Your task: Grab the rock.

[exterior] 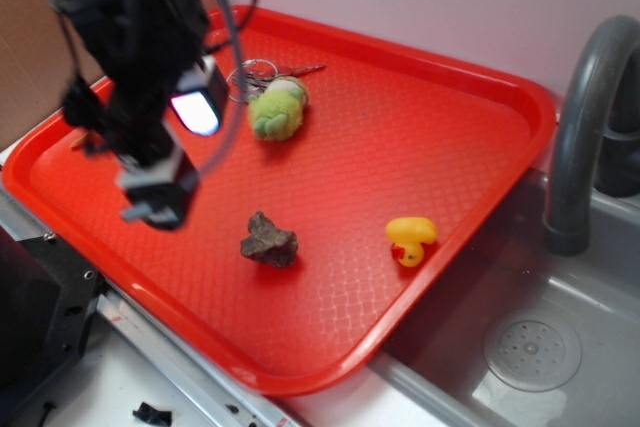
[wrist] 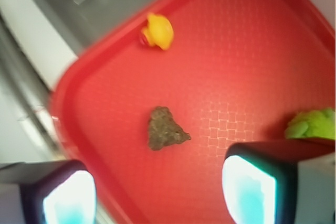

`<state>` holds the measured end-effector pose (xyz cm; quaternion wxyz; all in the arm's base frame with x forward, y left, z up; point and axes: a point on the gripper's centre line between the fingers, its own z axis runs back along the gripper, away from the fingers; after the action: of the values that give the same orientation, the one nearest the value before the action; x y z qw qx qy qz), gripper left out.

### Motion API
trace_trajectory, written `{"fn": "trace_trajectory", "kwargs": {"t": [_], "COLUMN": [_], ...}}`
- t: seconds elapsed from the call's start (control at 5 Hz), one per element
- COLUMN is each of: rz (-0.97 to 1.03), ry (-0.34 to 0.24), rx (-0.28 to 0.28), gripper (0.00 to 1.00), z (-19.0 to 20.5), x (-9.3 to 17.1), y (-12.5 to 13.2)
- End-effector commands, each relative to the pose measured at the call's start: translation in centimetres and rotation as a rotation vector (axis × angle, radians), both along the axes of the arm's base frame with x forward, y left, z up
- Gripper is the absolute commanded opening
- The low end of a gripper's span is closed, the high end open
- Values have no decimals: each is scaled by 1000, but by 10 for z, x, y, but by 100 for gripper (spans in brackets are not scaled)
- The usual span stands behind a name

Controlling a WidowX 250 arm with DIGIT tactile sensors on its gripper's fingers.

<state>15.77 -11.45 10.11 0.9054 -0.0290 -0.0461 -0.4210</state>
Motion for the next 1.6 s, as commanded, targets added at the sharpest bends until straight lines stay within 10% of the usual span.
{"fn": "trace_trajectory", "kwargs": {"t": [0.0, 0.6, 0.8, 1.2, 1.4], "rz": [-2, 23, 36, 108, 353], "ry": [8, 85, 63, 29, 122], "rx": [80, 166, 178, 141, 70], "gripper": [100, 100, 0, 0, 0], "z": [-36, -79, -75, -62, -20], "x": [5, 6, 4, 6, 10], "y": [-6, -2, -5, -2, 25]}}
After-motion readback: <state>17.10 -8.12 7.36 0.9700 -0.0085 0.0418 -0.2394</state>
